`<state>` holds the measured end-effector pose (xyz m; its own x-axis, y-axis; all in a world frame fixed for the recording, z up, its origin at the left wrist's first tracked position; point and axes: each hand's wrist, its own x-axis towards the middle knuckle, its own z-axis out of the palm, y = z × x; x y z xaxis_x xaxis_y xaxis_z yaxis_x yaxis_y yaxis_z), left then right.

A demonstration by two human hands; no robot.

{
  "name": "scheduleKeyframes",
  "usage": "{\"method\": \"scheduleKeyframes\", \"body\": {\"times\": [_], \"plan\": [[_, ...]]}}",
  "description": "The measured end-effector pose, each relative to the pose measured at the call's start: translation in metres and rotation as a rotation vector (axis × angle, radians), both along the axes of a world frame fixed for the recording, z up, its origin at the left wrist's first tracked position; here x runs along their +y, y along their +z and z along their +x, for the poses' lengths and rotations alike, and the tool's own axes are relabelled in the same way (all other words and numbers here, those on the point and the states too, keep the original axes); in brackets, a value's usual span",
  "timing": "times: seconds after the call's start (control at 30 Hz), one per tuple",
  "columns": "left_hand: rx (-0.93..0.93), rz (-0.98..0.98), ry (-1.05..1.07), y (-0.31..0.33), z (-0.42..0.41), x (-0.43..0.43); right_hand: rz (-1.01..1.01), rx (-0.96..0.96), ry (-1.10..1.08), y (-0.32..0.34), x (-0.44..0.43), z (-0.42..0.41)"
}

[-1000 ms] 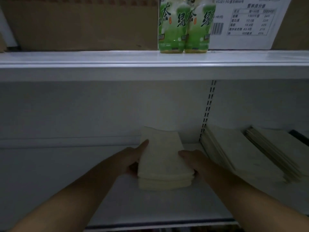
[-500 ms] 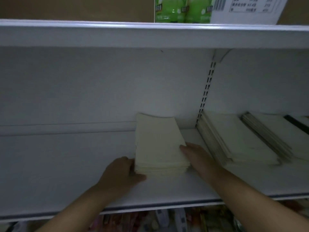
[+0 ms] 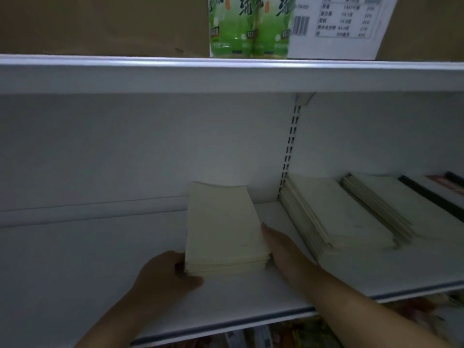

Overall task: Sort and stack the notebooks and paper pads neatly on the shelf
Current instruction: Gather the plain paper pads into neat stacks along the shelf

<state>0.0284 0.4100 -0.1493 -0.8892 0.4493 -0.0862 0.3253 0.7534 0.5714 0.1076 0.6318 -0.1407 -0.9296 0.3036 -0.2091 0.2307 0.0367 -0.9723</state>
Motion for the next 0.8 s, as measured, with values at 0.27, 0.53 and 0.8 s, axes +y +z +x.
{"method": "scheduleKeyframes", "body": {"times": [0.27, 0.53, 0.8], "plan": [[0.482, 0.423, 0.090, 0.034, 0.009, -0.034, 0.311, 0.230, -0.021, 0.038, 0.014, 0.035], [-0.153, 0.672, -0.146, 0.061, 0.106, 0.156, 0.901, -0.102, -0.190, 0.069, 0.170, 0.036], [-0.776, 0.763, 0.285, 0.040, 0.073, 0.268, 0.747, -0.199, -0.120, 0.027, 0.203, 0.027]]}}
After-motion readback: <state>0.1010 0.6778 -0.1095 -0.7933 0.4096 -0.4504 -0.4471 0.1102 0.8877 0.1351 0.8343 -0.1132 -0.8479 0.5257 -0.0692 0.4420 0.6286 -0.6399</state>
